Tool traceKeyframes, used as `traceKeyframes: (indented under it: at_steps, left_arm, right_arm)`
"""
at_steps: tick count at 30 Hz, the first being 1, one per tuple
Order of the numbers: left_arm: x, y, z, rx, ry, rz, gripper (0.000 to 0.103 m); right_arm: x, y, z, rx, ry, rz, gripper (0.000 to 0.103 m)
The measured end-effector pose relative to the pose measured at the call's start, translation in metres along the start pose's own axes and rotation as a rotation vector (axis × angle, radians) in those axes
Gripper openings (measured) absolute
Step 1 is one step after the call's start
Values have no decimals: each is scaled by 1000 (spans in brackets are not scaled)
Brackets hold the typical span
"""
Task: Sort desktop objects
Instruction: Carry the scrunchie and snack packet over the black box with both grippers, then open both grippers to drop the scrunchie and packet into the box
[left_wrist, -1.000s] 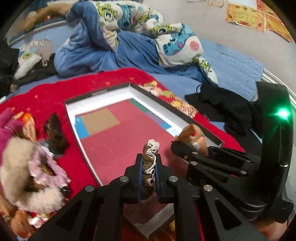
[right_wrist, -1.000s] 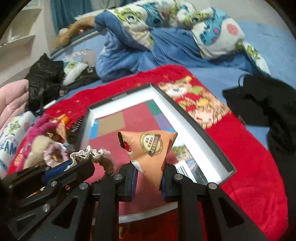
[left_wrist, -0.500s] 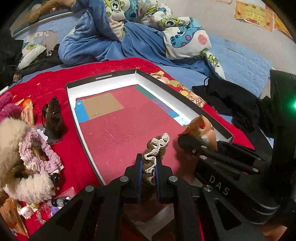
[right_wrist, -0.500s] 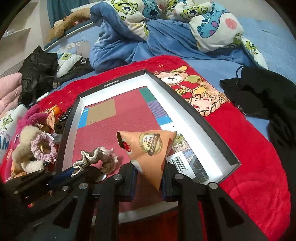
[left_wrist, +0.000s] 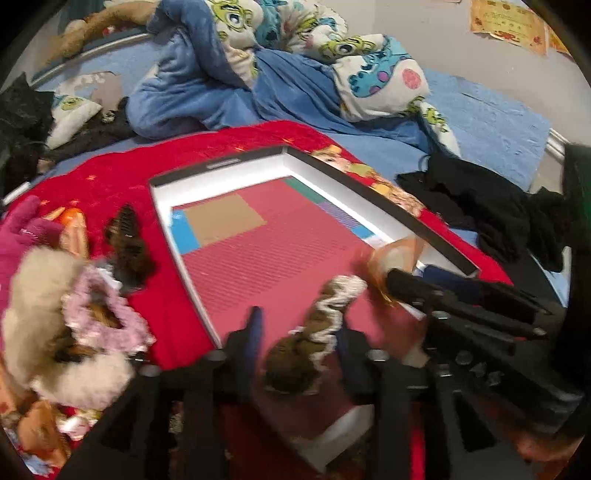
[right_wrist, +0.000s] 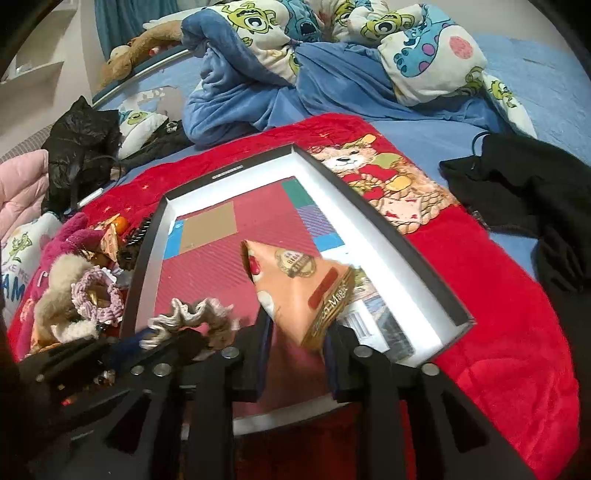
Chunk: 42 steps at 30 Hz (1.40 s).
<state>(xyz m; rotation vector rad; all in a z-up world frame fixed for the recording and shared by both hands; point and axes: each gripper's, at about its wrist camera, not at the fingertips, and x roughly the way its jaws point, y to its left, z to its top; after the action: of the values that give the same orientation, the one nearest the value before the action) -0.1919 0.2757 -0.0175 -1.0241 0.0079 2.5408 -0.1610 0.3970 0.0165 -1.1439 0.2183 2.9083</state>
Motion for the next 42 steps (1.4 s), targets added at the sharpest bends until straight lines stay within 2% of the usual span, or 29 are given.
traceKeyframes:
  at_steps: [2, 3, 4, 5, 6, 8, 11, 18, 24, 26, 29, 34, 38, 42]
  left_arm:
    - [-5, 6, 3, -20, -11, -22, 62]
    - [-8, 8, 4, -30, -18, -33, 66]
    - [-12, 11, 6, -34, -29, -37, 80]
    - [-14, 12, 7, -33, -31, -25, 103]
    - [-16, 13, 8, -23, -21, -6, 103]
    - [-16, 11, 8, 3, -16, 15, 103]
    - [-15, 7, 7, 22, -11, 27, 103]
    - [-13, 0, 4, 39, -6, 44, 103]
    - [-30, 11, 8, 20, -52, 125, 103]
    - [-42, 15, 9, 23, -59, 130, 103]
    - [-71, 25, 10, 26, -86, 144, 103]
    - [-145, 41, 22, -9, -172, 162, 103]
    - [-202, 44, 21, 37, -245, 238, 103]
    - [-252, 54, 7, 70, -307, 306, 103]
  right_arm:
    - [-5, -7, 0, 29, -11, 1, 51]
    - [-8, -12, 1, 51, -21, 11, 57]
    - [-12, -17, 1, 68, -42, 21, 66]
    - [-16, -21, 1, 78, -58, 15, 78]
    - [-21, -25, 2, 90, -77, -2, 84]
    - [-28, -32, 3, 122, -103, 3, 103]
    - [-32, -37, 5, 156, -103, 44, 103]
    - [-31, -21, 5, 88, -87, 38, 103]
    - [-35, -14, 10, 65, -88, 37, 103]
    - [-43, -12, 13, 69, -107, 40, 103]
    - [-57, -3, 19, 64, -135, 66, 103]
    - [-93, 35, 32, -33, -198, 72, 103]
    - [-128, 71, 38, -84, -258, 99, 103]
    - [-161, 98, 40, -122, -309, 108, 103]
